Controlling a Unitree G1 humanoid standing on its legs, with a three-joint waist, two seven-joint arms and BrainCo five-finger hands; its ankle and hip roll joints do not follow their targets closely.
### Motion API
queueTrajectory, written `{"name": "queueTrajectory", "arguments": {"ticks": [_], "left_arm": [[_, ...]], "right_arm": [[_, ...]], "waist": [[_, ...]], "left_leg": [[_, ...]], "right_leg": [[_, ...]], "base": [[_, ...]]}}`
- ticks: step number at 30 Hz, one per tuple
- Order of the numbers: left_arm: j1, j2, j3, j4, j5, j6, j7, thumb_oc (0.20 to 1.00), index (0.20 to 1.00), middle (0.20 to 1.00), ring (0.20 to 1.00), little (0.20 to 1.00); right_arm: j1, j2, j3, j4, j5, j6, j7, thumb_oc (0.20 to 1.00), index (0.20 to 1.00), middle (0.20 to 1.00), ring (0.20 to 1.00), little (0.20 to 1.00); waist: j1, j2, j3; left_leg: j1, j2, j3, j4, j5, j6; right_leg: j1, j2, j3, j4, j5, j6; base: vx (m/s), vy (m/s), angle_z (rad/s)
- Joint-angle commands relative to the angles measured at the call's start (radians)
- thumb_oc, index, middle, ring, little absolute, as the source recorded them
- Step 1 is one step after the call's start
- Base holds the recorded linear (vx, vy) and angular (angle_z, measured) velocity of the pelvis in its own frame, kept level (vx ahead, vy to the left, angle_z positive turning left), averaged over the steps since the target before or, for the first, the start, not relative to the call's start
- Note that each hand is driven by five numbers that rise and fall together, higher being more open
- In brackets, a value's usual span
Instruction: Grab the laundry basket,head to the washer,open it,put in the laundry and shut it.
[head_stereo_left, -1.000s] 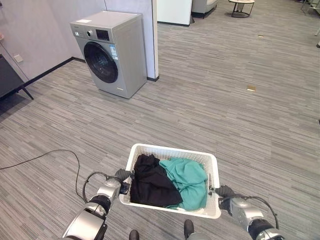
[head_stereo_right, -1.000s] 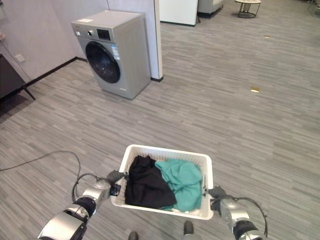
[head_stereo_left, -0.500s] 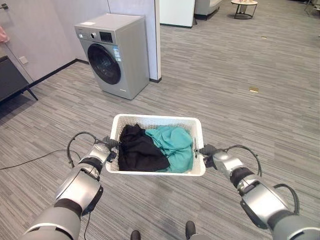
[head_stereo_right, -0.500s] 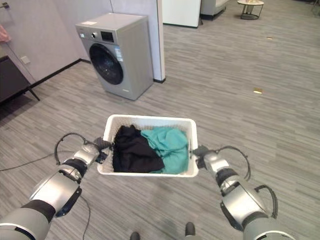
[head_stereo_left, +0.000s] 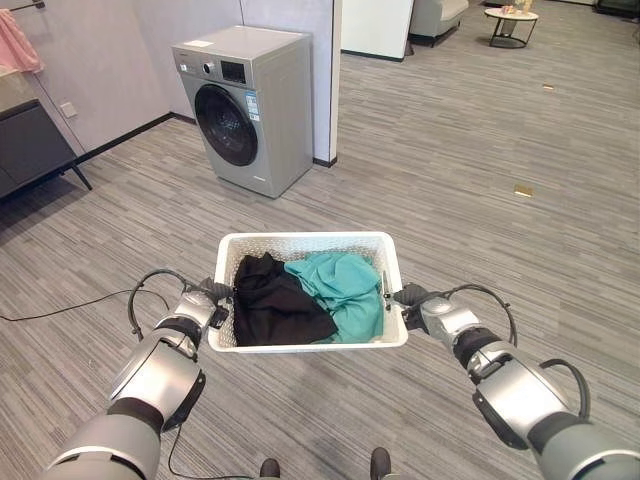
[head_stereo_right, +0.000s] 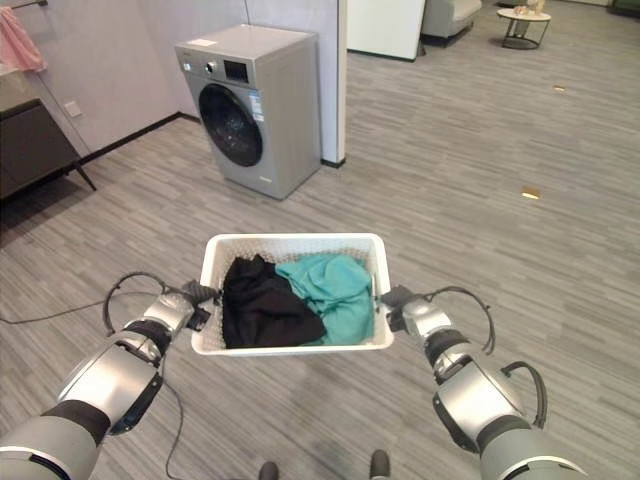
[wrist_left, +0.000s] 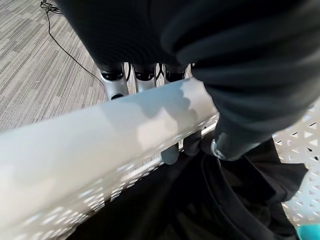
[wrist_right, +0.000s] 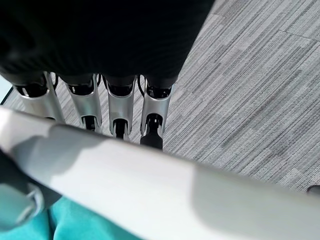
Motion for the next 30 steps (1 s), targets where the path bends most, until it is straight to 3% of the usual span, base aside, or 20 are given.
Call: {"name": "queueTrajectory", "arguments": {"ticks": [1, 6, 8, 11, 12, 14, 15, 18, 19, 22, 30], "left_arm": [[-0.094, 0.03, -0.009, 0.038, -0.029, -0.049, 0.009, 0.2, 0.2, 0.2, 0.2, 0.2], [-0.025, 0.033, 0.056, 0.021, -0.068, -0.065, 0.018, 0.2, 0.2, 0.2, 0.2, 0.2], [-0.002, 0.036, 0.099, -0.012, -0.146, -0.084, 0.017, 0.2, 0.2, 0.2, 0.2, 0.2], [0.043, -0.002, 0.083, -0.014, -0.073, -0.077, 0.009, 0.2, 0.2, 0.2, 0.2, 0.2], [0.035, 0.001, 0.069, -0.021, -0.052, -0.08, 0.013, 0.2, 0.2, 0.2, 0.2, 0.2], [0.021, 0.014, 0.095, -0.015, -0.093, -0.086, 0.041, 0.2, 0.2, 0.2, 0.2, 0.2], [0.043, -0.001, 0.145, -0.048, -0.165, -0.101, 0.053, 0.2, 0.2, 0.2, 0.2, 0.2], [0.017, 0.007, 0.091, -0.029, -0.088, -0.093, 0.054, 0.2, 0.2, 0.2, 0.2, 0.2], [0.016, 0.009, 0.128, -0.038, -0.145, -0.101, 0.071, 0.2, 0.2, 0.2, 0.2, 0.2], [0.0, 0.022, 0.081, -0.029, -0.054, -0.085, 0.048, 0.2, 0.2, 0.2, 0.2, 0.2], [-0.054, 0.015, 0.051, -0.019, -0.058, -0.091, 0.059, 0.2, 0.2, 0.2, 0.2, 0.2]], "right_arm": [[-0.213, 0.038, -0.039, 0.03, 0.08, -0.071, 0.018, 0.2, 0.2, 0.2, 0.2, 0.2], [-0.182, 0.02, -0.075, -0.169, 0.182, -0.104, 0.002, 0.2, 0.2, 0.2, 0.2, 0.2], [-0.167, 0.004, -0.071, -0.226, 0.172, -0.11, 0.002, 0.2, 0.2, 0.2, 0.2, 0.2], [-0.134, -0.002, -0.108, -0.218, 0.186, -0.131, -0.015, 0.2, 0.2, 0.2, 0.2, 0.2], [-0.137, -0.003, -0.08, -0.202, 0.121, -0.124, -0.003, 0.2, 0.2, 0.2, 0.2, 0.2], [-0.149, -0.024, -0.069, -0.226, 0.12, -0.117, -0.012, 0.2, 0.2, 0.2, 0.2, 0.2], [-0.121, -0.006, -0.115, -0.258, 0.172, -0.15, -0.033, 0.2, 0.2, 0.2, 0.2, 0.2], [-0.131, 0.001, -0.095, -0.215, 0.155, -0.12, -0.024, 0.2, 0.2, 0.2, 0.2, 0.2], [-0.118, 0.014, -0.115, -0.262, 0.208, -0.135, -0.022, 0.2, 0.2, 0.2, 0.2, 0.2], [-0.117, 0.012, -0.088, -0.194, 0.134, -0.124, -0.027, 0.2, 0.2, 0.2, 0.2, 0.2], [-0.129, 0.042, -0.069, -0.158, 0.146, -0.105, -0.003, 0.2, 0.2, 0.2, 0.2, 0.2]], "waist": [[0.0, -0.026, 0.026], [-0.007, -0.031, 0.029], [-0.008, -0.036, 0.03], [-0.01, -0.039, 0.039], [-0.009, -0.042, 0.04], [-0.008, -0.046, 0.04], [-0.009, -0.046, 0.048], [-0.005, -0.046, 0.047], [-0.006, -0.045, 0.049], [-0.007, -0.045, 0.053], [-0.003, -0.044, 0.06]], "left_leg": [[0.03, -0.154, 0.034, 0.002, -0.085, 0.086], [0.037, -0.158, 0.055, 0.006, -0.095, 0.094], [0.039, -0.16, 0.063, 0.01, -0.102, 0.097], [0.032, -0.163, 0.07, 0.024, -0.107, 0.102], [0.031, -0.164, 0.074, 0.026, -0.11, 0.103], [0.033, -0.166, 0.076, 0.03, -0.117, 0.105], [0.022, -0.169, 0.077, 0.045, -0.121, 0.108], [0.023, -0.172, 0.086, 0.047, -0.127, 0.111], [0.021, -0.173, 0.087, 0.051, -0.127, 0.111], [0.016, -0.175, 0.093, 0.061, -0.133, 0.114], [0.018, -0.181, 0.09, 0.067, -0.146, 0.125]], "right_leg": [[0.082, 0.064, 0.011, 0.056, -0.179, 0.017], [0.07, 0.056, 0.032, 0.071, -0.177, 0.027], [0.067, 0.053, 0.036, 0.076, -0.179, 0.029], [0.053, 0.049, 0.042, 0.096, -0.181, 0.033], [0.052, 0.047, 0.044, 0.097, -0.179, 0.035], [0.054, 0.043, 0.044, 0.097, -0.18, 0.038], [0.044, 0.039, 0.047, 0.106, -0.18, 0.04], [0.043, 0.035, 0.047, 0.105, -0.178, 0.044], [0.04, 0.034, 0.049, 0.108, -0.178, 0.044], [0.036, 0.03, 0.049, 0.113, -0.176, 0.047], [0.023, 0.026, 0.044, 0.155, -0.187, 0.055]], "base": [[0.01, 0.044, 0.0], [0.01, 0.067, -0.08], [0.02, 0.045, -0.23], [-0.01, 0.069, -0.15], [0.0, 0.0, 0.0], [0.02, 0.051, -0.04], [-0.01, 0.053, -0.04], [0.01, 0.04, -0.02], [0.03, 0.066, -0.04], [0.01, 0.026, -0.18], [0.02, 0.02, -0.01]]}}
